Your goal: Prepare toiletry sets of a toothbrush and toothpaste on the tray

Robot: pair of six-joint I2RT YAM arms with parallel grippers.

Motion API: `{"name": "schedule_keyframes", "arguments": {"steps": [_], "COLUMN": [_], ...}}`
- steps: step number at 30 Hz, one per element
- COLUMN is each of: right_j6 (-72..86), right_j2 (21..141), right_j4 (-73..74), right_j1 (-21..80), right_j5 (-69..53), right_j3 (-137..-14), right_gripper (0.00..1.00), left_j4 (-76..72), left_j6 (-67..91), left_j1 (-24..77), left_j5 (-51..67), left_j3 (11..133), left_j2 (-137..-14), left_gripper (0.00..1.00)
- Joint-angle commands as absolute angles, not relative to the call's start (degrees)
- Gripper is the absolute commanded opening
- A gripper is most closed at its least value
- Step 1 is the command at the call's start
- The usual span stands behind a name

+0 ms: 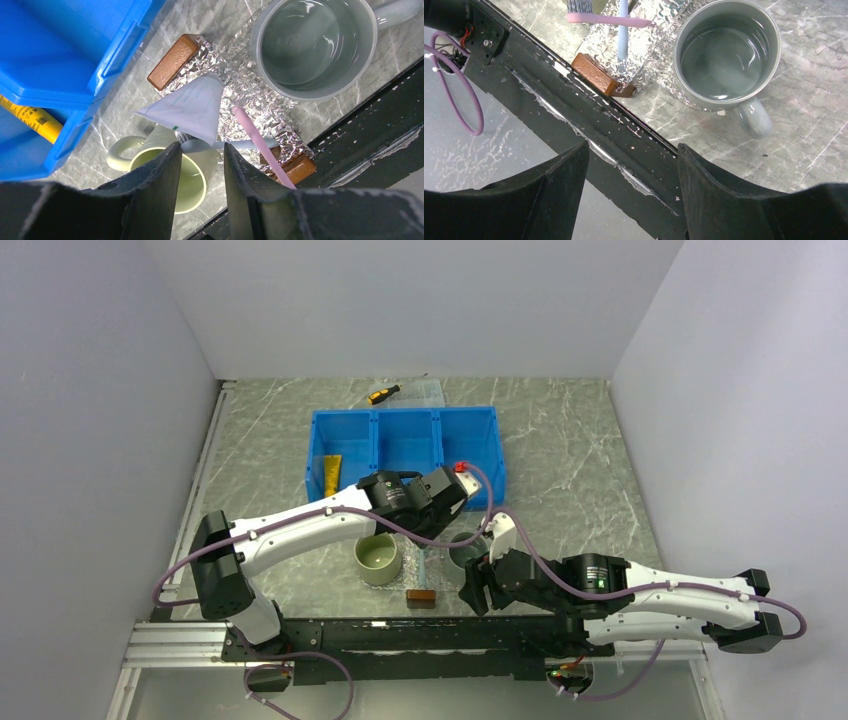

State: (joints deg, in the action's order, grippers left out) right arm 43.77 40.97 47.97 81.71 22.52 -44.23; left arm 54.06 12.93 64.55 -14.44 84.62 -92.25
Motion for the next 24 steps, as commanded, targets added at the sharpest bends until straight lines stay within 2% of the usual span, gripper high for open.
{"name": "schedule_keyframes", "arguments": {"steps": [1, 11, 24], "right_j6": [43.2, 43.5, 43.0], "right_j2": [41.0, 41.0, 42.0], "right_j4": [46.5, 46.5, 46.6], "right_j1": [81.7, 81.6, 81.6], "right_j5": [23.5, 23.5, 24.1], "right_j3": [-44.6, -44.6, -46.3], "right_gripper": [0.68, 0.68, 0.68], "left_j4": [53.3, 53.5, 52.0], "left_j6": [12.2, 12.3, 12.5], "left_j1": [64.4, 64.3, 64.3], "left_j5": [-15.0, -15.8, -19.6], "left_j3": [86.7, 86.8, 86.7], "left_j2": [-91.2, -90.5, -84.7], "left_gripper": [0.42, 0.45, 0.62]}}
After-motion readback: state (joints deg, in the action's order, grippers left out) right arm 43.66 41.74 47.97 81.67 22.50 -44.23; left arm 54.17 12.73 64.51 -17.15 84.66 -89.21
